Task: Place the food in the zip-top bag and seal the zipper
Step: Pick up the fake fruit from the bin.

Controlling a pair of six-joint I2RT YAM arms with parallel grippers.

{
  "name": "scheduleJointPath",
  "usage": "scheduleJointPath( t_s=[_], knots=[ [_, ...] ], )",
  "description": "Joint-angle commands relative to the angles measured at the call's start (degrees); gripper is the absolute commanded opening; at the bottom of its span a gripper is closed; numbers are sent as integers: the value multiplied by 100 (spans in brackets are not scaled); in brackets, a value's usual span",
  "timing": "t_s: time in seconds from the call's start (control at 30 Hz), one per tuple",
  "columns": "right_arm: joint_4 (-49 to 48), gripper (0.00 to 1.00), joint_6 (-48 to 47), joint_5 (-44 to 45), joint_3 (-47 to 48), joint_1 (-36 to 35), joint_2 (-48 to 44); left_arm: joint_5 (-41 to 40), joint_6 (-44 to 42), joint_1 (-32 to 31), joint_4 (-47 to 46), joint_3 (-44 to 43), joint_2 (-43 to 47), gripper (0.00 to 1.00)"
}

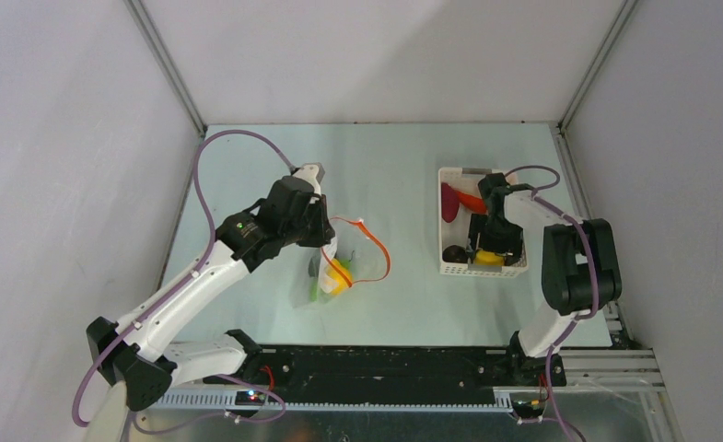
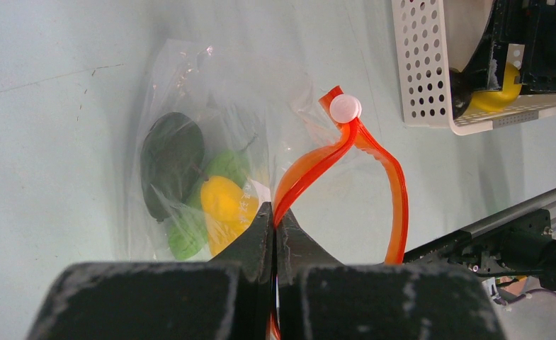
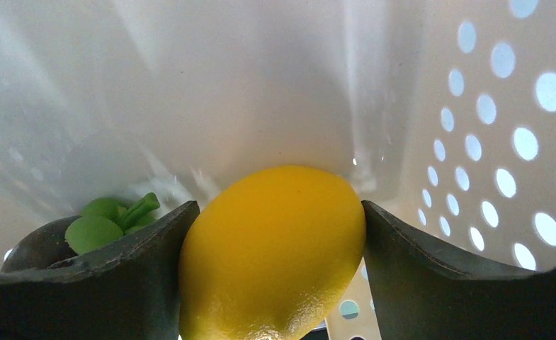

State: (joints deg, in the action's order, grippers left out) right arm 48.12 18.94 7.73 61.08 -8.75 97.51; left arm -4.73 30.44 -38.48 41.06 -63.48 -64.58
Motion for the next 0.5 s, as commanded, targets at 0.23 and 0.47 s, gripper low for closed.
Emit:
scheduleJointPath(
  t_s=[0.23,0.47],
  knots=[
    [63,31,237,309,-9,23,-993,1,-108,15,-69,-41,74,0],
    [-153,28,264,416,55,49,-1471,33,-91,18,-96,-29,98,0]
  ],
)
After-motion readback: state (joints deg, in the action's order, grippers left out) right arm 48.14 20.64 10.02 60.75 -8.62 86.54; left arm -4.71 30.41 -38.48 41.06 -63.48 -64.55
